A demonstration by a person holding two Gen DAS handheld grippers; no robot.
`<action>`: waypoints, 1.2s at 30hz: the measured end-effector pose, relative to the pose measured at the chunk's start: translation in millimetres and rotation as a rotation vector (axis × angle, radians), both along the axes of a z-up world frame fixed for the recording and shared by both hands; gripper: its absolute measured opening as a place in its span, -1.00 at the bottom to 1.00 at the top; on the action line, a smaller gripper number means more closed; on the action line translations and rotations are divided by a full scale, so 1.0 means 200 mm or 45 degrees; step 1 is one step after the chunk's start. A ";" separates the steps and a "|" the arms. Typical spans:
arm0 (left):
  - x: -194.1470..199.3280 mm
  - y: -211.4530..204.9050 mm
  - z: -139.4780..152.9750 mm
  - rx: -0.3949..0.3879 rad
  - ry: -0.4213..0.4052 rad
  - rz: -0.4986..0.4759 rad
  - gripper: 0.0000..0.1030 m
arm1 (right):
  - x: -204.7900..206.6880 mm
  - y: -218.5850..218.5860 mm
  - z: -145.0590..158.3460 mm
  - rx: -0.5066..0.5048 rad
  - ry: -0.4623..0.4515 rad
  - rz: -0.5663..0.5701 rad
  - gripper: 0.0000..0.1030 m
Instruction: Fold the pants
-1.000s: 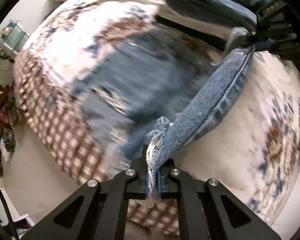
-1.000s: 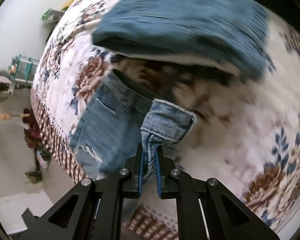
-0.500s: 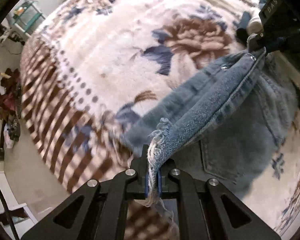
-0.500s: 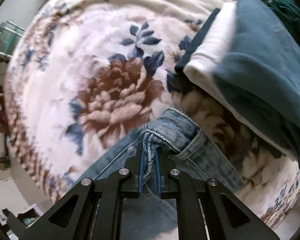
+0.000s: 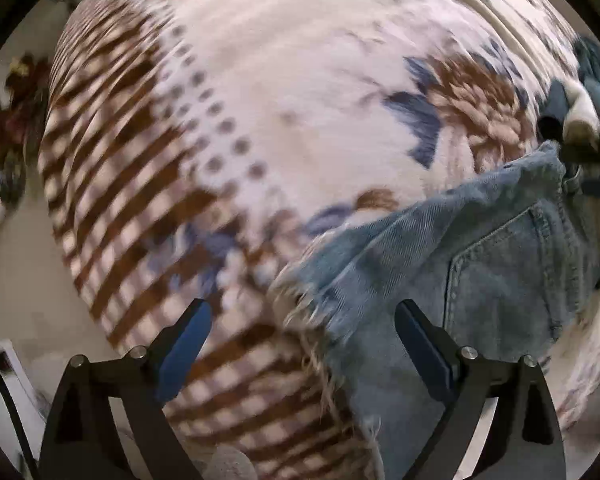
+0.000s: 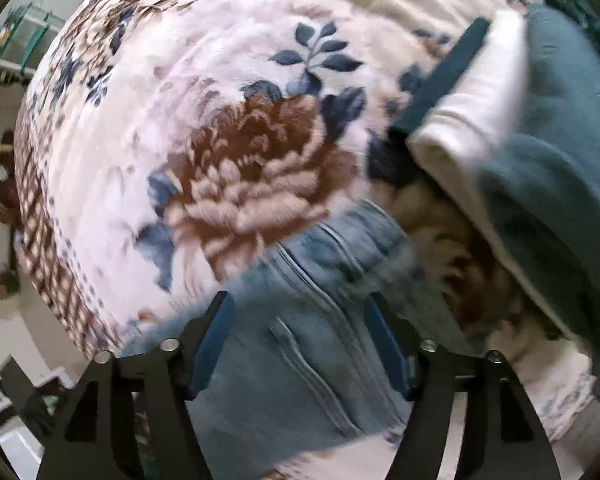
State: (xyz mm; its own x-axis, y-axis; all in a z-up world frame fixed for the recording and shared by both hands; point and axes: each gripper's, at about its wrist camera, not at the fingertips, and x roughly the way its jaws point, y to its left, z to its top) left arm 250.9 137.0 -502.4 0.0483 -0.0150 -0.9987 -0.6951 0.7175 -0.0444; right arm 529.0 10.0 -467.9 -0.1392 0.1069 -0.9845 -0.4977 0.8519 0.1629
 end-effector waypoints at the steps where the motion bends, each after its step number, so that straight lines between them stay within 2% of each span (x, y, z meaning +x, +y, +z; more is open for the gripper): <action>1: -0.04 0.00 0.01 -0.024 0.003 0.043 0.82 | -0.02 -0.05 0.03 -0.005 -0.004 -0.008 0.43; 4: -0.17 -0.04 0.02 -0.076 0.007 0.125 0.82 | -0.09 -0.21 0.05 0.009 0.045 -0.055 0.43; 8: -0.34 -0.18 0.05 -0.155 -0.015 0.201 0.82 | -0.14 -0.41 -0.02 0.000 0.086 -0.142 0.43; 12: -0.43 -0.38 -0.03 -0.236 0.007 0.212 0.82 | -0.14 -0.64 -0.15 -0.038 0.147 -0.313 0.43; 15: -0.51 -0.51 -0.14 -0.386 -0.021 0.323 0.80 | -0.13 -0.77 -0.22 0.029 0.211 -0.435 0.43; 17: -0.53 -0.56 -0.22 -0.460 -0.039 0.379 0.32 | -0.13 -0.82 -0.28 0.051 0.235 -0.473 0.43; 18: -0.51 -0.56 -0.24 -0.482 -0.074 0.404 -0.27 | -0.12 -0.83 -0.31 0.072 0.247 -0.486 0.41; 19: -0.51 -0.58 -0.26 -0.493 -0.119 0.416 -0.58 | -0.12 -0.84 -0.34 0.111 0.261 -0.495 0.32; 20: -0.51 -0.61 -0.25 -0.466 -0.136 0.411 -0.59 | -0.12 -0.85 -0.34 0.185 0.256 -0.514 0.00; 21: -0.52 -0.64 -0.23 -0.437 -0.160 0.395 -0.65 | -0.13 -0.85 -0.34 0.205 0.239 -0.516 -0.20; 22: -0.53 -0.66 -0.20 -0.421 -0.184 0.374 -0.67 | -0.13 -0.86 -0.32 0.203 0.207 -0.511 -0.35; 24: -0.52 -0.78 -0.16 -0.367 -0.194 0.295 -0.67 | -0.15 -0.89 -0.24 0.221 0.160 -0.493 -0.46; 26: -0.54 -0.86 -0.16 -0.358 -0.181 0.240 -0.68 | -0.18 -0.91 -0.20 0.170 0.104 -0.454 -0.48; 28: -0.56 -0.89 -0.20 -0.381 -0.154 0.217 -0.67 | -0.18 -0.92 -0.19 0.136 0.098 -0.411 -0.48; 29: -0.57 -0.89 -0.20 -0.400 -0.152 0.234 -0.63 | -0.18 -0.92 -0.20 0.125 0.108 -0.384 -0.43; 31: -0.59 -0.85 -0.18 -0.411 -0.152 0.273 -0.57 | -0.16 -0.91 -0.21 0.130 0.143 -0.350 -0.21; 33: -0.61 -0.79 -0.13 -0.409 -0.108 0.318 -0.55 | -0.15 -0.89 -0.20 0.142 0.159 -0.328 -0.08; 34: -0.63 -0.75 -0.07 -0.363 -0.118 0.352 -0.51 | -0.14 -0.89 -0.20 0.150 0.165 -0.314 -0.04; 35: -0.54 -0.66 -0.02 -0.317 -0.125 0.359 -0.51 | -0.14 -0.90 -0.20 0.148 0.166 -0.303 -0.01; 36: -0.52 -0.63 0.04 -0.263 -0.145 0.350 -0.50 | -0.14 -0.89 -0.20 0.135 0.160 -0.303 0.00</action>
